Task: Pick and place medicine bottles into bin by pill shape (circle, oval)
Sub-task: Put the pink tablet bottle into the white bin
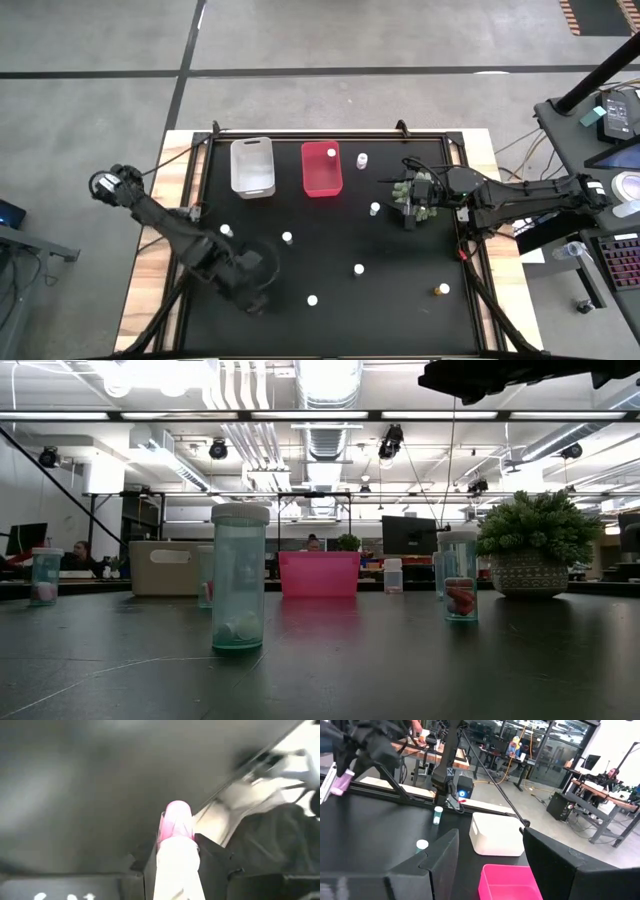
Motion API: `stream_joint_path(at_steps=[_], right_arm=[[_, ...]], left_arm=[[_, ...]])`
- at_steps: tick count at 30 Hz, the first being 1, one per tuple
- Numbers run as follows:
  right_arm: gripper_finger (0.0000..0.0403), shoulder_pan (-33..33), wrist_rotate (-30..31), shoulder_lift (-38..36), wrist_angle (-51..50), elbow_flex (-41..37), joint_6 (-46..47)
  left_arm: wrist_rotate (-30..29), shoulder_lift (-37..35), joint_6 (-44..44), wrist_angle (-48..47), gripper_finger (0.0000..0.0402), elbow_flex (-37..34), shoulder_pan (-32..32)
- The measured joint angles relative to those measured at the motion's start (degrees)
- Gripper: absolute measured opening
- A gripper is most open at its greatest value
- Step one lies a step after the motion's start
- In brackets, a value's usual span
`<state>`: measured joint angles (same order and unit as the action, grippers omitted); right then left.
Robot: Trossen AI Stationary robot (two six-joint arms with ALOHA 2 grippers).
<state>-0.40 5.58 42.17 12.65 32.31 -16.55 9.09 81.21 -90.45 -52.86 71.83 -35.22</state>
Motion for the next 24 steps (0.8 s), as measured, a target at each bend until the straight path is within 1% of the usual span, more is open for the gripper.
stream_joint_path(at_steps=[3, 8, 13, 18, 24], right_arm=[[0.0215, 0.0, 0.0, 0.0, -0.49, 0.01, 0.84], [0.0215, 0.0, 0.0, 0.0, -1.49, -0.01, 2.19], [0.0215, 0.0, 0.0, -0.07, -3.33, -0.03, 4.24], [0.0215, 0.0, 0.0, 0.11, -3.4, -0.14, 5.59], [0.0215, 0.0, 0.01, 0.31, -3.5, -0.99, 6.58]], left_arm=[[-2.42, 0.0, 11.49, -0.04, 0.0091, 3.03, 5.18], [-2.06, 0.0, 29.43, -2.67, 0.0091, 6.65, 14.72], [-2.7, 0.0, 45.39, -14.67, 0.0091, 11.04, 25.8], [-7.04, -0.02, 59.86, -24.11, 0.0091, 13.62, 38.19], [-8.32, 0.72, 74.74, -24.44, 0.0091, 12.63, 55.75]])
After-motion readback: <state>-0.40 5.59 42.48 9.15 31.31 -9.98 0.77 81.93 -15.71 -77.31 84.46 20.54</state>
